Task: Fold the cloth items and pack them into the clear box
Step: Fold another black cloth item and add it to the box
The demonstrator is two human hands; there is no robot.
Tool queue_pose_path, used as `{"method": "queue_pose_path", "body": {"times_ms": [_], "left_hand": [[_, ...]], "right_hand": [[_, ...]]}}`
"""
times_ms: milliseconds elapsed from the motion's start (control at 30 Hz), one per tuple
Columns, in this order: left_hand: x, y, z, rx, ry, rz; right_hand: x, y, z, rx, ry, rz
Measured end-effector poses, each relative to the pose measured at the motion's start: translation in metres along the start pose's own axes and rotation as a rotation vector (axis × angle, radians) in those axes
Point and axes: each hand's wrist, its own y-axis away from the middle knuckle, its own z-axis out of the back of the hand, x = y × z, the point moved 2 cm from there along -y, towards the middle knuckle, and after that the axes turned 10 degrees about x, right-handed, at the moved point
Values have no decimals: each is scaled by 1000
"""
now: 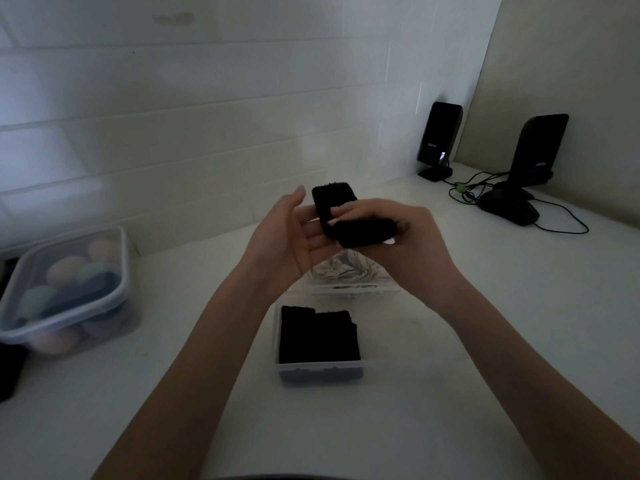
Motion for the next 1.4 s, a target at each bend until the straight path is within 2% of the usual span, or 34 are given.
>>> {"method": "queue_pose_path", "body": {"times_ms": [100, 200, 367, 467, 600, 767, 967, 1133, 1200, 1267, 1400], "left_hand": [[2, 0, 1, 28, -109, -28], [4, 0, 3, -31, -178, -92], [6, -2, 10, -86, -263, -170], [7, -1, 7, -50, -375, -241], [10, -2, 1, -44, -438, -247], [11, -2, -1, -53, -491, -245], [9, 2, -7, 18, -540, -224], [10, 0, -6, -9, -505, -123], [11, 1, -8, 19, -551, -140], [12, 3, -8, 39, -699, -191], [16, 1, -5, 50, -792, -207]], "right_hand": [[-2, 1, -4, 45, 189, 88], [-3, 3, -10, 110, 279, 131], [6, 4, -7, 208, 233, 25], [9, 5, -3, 142, 41, -74], [7, 1, -1, -9, -120, -178], [4, 2, 1, -6, -223, -254], [5, 2, 1, -63, -209, -294], [-5, 2, 5, -163, -80, -317], [-5, 1, 7, -151, -66, -328], [-6, 1, 9, -106, -62, -320], [-3, 0, 15, 99, -152, -278]]}}
